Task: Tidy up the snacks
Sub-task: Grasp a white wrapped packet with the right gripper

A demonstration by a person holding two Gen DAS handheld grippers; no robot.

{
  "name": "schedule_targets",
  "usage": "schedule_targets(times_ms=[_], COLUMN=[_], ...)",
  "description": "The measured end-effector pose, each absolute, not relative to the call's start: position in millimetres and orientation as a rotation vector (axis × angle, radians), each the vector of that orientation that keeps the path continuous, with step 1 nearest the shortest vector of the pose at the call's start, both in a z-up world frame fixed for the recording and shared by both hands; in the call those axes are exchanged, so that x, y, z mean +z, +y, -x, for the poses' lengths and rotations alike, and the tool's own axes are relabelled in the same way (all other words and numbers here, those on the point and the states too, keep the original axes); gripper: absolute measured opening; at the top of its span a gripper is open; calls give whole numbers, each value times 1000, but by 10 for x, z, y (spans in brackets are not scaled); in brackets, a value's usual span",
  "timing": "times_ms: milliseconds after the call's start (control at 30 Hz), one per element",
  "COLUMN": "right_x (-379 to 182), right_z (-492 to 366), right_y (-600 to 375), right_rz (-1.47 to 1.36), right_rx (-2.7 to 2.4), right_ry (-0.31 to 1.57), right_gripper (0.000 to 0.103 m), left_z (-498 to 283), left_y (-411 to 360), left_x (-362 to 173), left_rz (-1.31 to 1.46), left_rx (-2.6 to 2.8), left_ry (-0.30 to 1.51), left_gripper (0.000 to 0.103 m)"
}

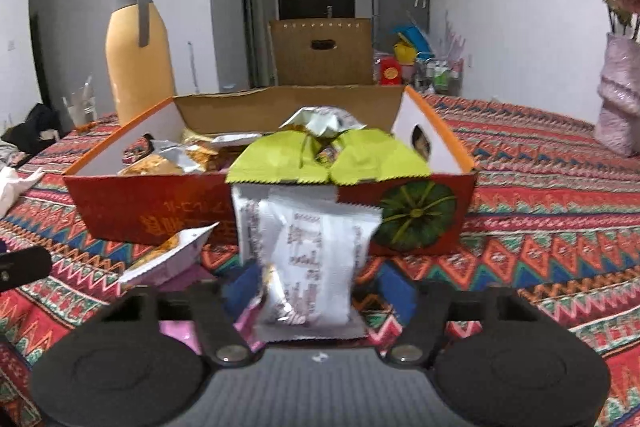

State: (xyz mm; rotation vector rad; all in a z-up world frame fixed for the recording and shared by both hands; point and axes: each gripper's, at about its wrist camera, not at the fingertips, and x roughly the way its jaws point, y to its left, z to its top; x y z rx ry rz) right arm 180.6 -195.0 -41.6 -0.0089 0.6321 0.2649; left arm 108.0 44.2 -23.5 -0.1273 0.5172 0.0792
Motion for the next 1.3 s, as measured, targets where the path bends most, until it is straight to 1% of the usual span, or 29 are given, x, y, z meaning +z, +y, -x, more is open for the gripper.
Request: schedule_targets(times_ms=[100,233,433,633,1033,1300], right_x=[-443,-415,-287,-219,-368,-357], right_z=[-1813,-1762,-1582,-1409,-1328,-1255], right_y=[-1987,-2031,-2084,-2268,-2504,-2556], right_rz=[-24,-42,-36,-35,-68,-90], right_rx=[280,278,266,243,180,192], right_ry=[632,595,534,513,499,462], right_gripper=[43,41,41,41,41,42], left_z=[-1081,-1081,-1093,-1098,-1160,-1214], left_y=[444,449,460,460,437,56], left_x=[-236,-236,-239,-249,-304,-255], left_rz=[128,133,138,139,124,43], left_rx=[79,83,84,86,90,-4], left_ry=[518,519,526,531,573,646], left_gripper=[103,103,103,103,103,103])
